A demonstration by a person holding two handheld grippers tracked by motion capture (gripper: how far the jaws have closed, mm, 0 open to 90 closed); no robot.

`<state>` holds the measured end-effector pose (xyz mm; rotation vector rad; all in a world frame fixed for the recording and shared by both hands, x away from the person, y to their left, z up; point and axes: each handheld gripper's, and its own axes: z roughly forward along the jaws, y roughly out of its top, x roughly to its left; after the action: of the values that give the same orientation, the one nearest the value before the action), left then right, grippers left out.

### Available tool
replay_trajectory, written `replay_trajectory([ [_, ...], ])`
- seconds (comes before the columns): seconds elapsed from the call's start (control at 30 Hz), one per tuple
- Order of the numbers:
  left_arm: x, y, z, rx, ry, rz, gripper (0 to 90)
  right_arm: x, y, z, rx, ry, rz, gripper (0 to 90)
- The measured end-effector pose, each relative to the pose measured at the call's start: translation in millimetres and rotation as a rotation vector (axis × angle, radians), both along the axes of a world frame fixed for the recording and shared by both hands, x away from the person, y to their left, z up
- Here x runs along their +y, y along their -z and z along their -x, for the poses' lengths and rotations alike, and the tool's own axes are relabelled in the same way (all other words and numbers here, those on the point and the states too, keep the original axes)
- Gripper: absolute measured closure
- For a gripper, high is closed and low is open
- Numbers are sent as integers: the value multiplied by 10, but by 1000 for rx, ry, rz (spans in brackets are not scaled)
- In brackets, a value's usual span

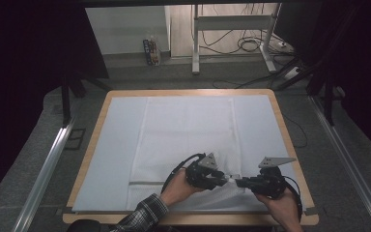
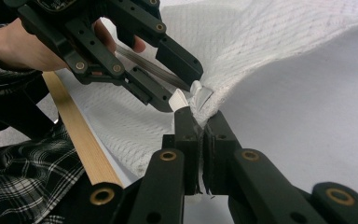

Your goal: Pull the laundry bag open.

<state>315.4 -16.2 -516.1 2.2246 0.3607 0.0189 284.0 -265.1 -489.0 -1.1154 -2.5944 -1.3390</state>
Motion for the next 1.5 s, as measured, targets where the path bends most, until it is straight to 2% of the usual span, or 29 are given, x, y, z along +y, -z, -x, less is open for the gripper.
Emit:
replay_trajectory([
  [0.13, -11, -20, 17, 11, 24, 5, 663, -3, -7, 3, -7, 3, 5, 847],
  [0.33, -56, -45, 48, 4, 34, 5, 671, 2, -9, 4, -8, 2, 9, 846],
  [0.4, -52, -48, 33, 2, 34, 6, 704, 1, -10, 4, -8, 2, 9, 846],
  [0.5, -47, -51, 3, -2, 34, -5, 819, 3, -6, 1, -9, 0, 11, 846],
  [0.57, -57, -55, -7, -6, 44, -14, 830, 8, -7, 1, -12, -3, 15, 846],
  [0.7, -94, -68, -3, -22, 48, -30, 824, 7, -11, 0, -14, -5, 13, 846],
  [0.8, -130, -81, 2, -18, 55, -22, 803, 13, -7, -1, -13, -8, 10, 845],
  [0.93, -183, -102, 18, -38, 51, -52, 809, 28, -8, 3, -18, -8, 24, 845],
  [1.13, -156, -109, 12, -32, 40, -54, 842, 22, -16, 5, -17, 3, 25, 847],
  [1.23, -151, -96, 15, -39, 39, -68, 852, 45, -29, 22, -20, 18, 54, 854],
  [1.33, -129, -76, 20, -29, 36, -55, 861, 48, -32, 28, -17, 26, 62, 856],
  [1.5, -124, -79, 38, -36, 34, -56, 869, 44, -30, 23, -6, 29, 66, 857],
])
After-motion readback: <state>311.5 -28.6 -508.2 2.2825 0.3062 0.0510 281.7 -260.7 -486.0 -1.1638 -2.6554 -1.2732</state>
